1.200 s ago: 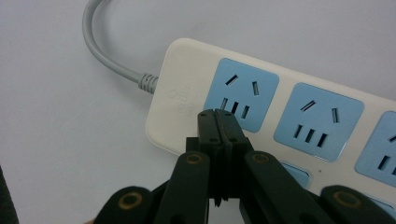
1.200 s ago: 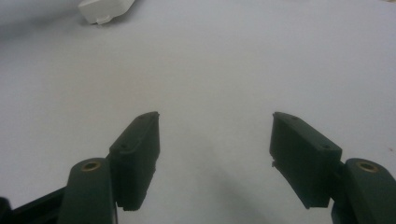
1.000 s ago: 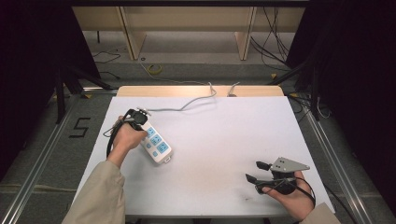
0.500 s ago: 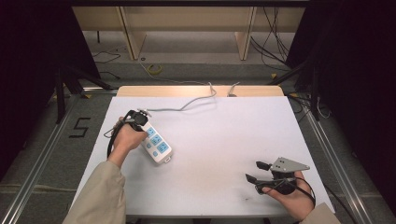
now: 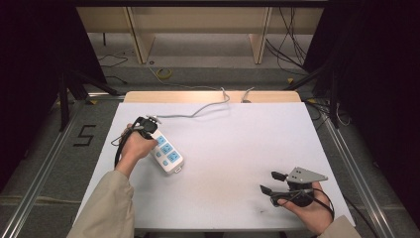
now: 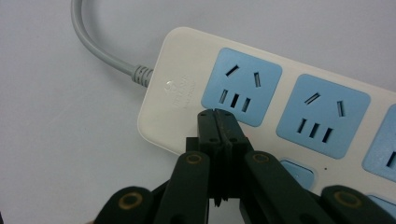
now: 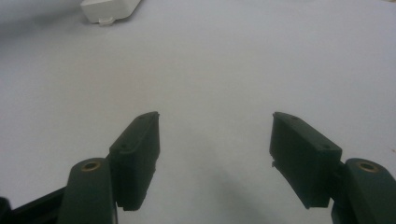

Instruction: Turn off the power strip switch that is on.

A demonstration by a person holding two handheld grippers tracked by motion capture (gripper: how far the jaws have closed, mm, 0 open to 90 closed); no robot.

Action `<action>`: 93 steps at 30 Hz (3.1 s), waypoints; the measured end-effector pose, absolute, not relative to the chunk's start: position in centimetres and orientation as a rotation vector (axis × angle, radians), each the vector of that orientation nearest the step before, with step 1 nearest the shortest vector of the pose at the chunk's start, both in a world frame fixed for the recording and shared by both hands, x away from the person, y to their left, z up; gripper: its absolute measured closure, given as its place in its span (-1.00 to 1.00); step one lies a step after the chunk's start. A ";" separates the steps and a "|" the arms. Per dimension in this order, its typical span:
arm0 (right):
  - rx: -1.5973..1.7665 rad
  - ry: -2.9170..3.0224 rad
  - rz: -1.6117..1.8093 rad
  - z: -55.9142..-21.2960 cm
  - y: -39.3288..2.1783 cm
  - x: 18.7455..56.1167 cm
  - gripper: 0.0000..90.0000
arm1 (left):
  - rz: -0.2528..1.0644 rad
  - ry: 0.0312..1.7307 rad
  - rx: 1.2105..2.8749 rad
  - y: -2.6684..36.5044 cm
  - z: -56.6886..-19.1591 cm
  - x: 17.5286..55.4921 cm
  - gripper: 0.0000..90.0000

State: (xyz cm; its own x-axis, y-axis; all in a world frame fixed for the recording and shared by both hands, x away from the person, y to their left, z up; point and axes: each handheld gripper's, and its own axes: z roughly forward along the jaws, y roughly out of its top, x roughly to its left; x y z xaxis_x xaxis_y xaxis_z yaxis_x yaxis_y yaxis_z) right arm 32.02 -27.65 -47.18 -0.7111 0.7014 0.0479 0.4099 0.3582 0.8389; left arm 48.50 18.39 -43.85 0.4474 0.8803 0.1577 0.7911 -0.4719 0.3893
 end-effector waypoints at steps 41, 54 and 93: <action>0.980 2.306 1.291 -47.2 -27.5 32.0 -0.24 | 0.440 1.469 2.475 17.6 -43.7 49.1 1.00; 0.975 2.308 1.290 -47.2 -27.5 32.0 -0.24 | 0.443 1.475 2.477 17.5 -43.8 49.2 1.00; 0.976 2.306 1.287 -47.1 -27.6 32.0 -0.24 | 0.439 1.458 2.483 17.4 -43.8 49.0 1.00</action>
